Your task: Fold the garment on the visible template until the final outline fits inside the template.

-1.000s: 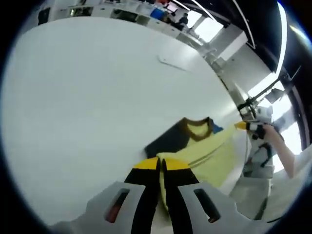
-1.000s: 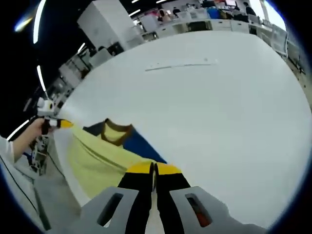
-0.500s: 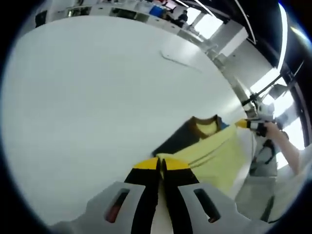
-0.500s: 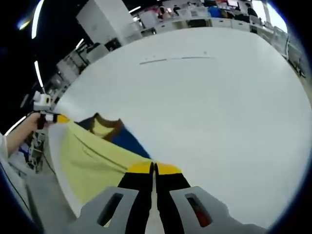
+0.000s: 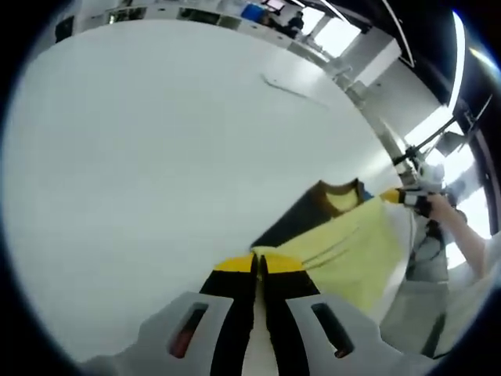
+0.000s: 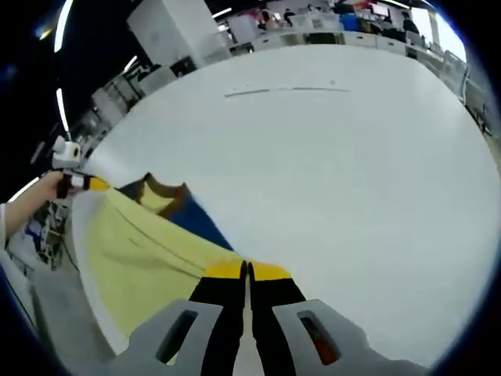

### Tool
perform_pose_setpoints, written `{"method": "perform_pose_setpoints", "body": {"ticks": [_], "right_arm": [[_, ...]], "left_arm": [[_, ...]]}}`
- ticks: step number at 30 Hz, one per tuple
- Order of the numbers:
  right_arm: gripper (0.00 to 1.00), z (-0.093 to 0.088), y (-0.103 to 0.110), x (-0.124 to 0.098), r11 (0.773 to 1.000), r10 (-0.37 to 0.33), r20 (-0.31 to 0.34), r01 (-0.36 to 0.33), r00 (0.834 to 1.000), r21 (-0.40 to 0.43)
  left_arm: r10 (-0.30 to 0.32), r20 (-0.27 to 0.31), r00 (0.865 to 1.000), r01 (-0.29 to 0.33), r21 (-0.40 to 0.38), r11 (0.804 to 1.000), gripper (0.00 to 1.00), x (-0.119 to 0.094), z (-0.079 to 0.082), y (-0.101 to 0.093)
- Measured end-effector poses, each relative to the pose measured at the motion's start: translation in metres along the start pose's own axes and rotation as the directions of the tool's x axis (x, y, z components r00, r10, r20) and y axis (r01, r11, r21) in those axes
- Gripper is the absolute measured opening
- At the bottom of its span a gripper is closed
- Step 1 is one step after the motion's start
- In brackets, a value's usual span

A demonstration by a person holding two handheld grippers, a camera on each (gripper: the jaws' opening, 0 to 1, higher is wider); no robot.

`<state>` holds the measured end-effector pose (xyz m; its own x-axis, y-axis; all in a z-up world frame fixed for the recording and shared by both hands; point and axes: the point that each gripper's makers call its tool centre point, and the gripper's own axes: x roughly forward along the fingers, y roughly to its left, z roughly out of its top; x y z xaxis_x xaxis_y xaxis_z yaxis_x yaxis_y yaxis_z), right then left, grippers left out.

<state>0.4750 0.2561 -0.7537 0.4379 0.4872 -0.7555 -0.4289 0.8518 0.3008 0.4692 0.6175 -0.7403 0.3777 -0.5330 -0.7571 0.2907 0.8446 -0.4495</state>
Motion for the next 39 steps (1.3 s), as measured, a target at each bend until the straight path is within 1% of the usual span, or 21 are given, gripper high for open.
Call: {"method": "perform_pose_setpoints", "body": {"ticks": [3,7,10,16,19,20,22,23,26,32,39], "right_arm": [[0.02,-0.001,0.0,0.001,1.0,-0.002,-0.002,0.002,1.0,-0.008],[0.02,-0.003,0.0,0.003,0.998,-0.009,-0.008,0.009,1.0,-0.055],[0.02,-0.002,0.0,0.003,0.997,-0.014,-0.011,0.013,1.0,-0.073],[0.02,-0.003,0.0,0.003,0.997,-0.017,-0.013,0.016,1.0,-0.07],[0.03,-0.003,0.001,0.002,0.996,-0.013,-0.012,0.012,1.0,-0.093],[0.03,-0.003,0.001,0.002,0.995,-0.016,-0.011,0.014,1.0,-0.099],[0.05,-0.003,-0.001,0.001,0.994,-0.025,-0.007,0.024,1.0,-0.102],[0.06,-0.003,-0.002,0.0,0.994,-0.032,-0.006,0.032,0.999,-0.107],[0.09,-0.002,-0.006,-0.005,0.994,-0.048,0.002,0.048,0.999,-0.102],[0.12,0.001,-0.003,-0.013,0.994,-0.053,0.024,0.055,0.998,-0.097],[0.16,0.002,0.003,-0.022,0.994,-0.054,0.041,0.058,0.998,-0.096]], "left_arm": [[0.003,-0.005,1.0,-0.003,0.003,1.0,0.0,0.002,-0.001,0.001],[0.007,-0.009,1.0,-0.007,0.006,1.0,0.0,0.003,-0.002,0.002],[0.01,-0.01,1.0,-0.01,0.006,1.0,0.0,0.004,-0.002,0.003],[0.011,-0.013,1.0,-0.011,0.013,1.0,0.0,0.003,-0.003,0.004],[0.012,-0.012,1.0,-0.012,0.014,1.0,0.0,0.003,-0.003,0.004],[0.011,-0.012,1.0,-0.011,0.023,1.0,0.0,0.003,-0.003,0.004],[-0.01,0.002,1.0,0.01,0.092,0.996,0.0,0.003,0.0,0.0],[-0.011,0.0,1.0,0.01,0.115,0.993,0.0,0.002,-0.001,-0.002],[0.002,0.007,1.0,-0.003,0.135,0.991,0.02,-0.001,0.0,-0.002],[0.02,0.024,1.0,-0.023,0.125,0.992,0.06,-0.009,0.003,0.001],[0.016,0.039,0.999,-0.021,0.129,0.991,0.09,-0.019,0.001,-0.004]]}}
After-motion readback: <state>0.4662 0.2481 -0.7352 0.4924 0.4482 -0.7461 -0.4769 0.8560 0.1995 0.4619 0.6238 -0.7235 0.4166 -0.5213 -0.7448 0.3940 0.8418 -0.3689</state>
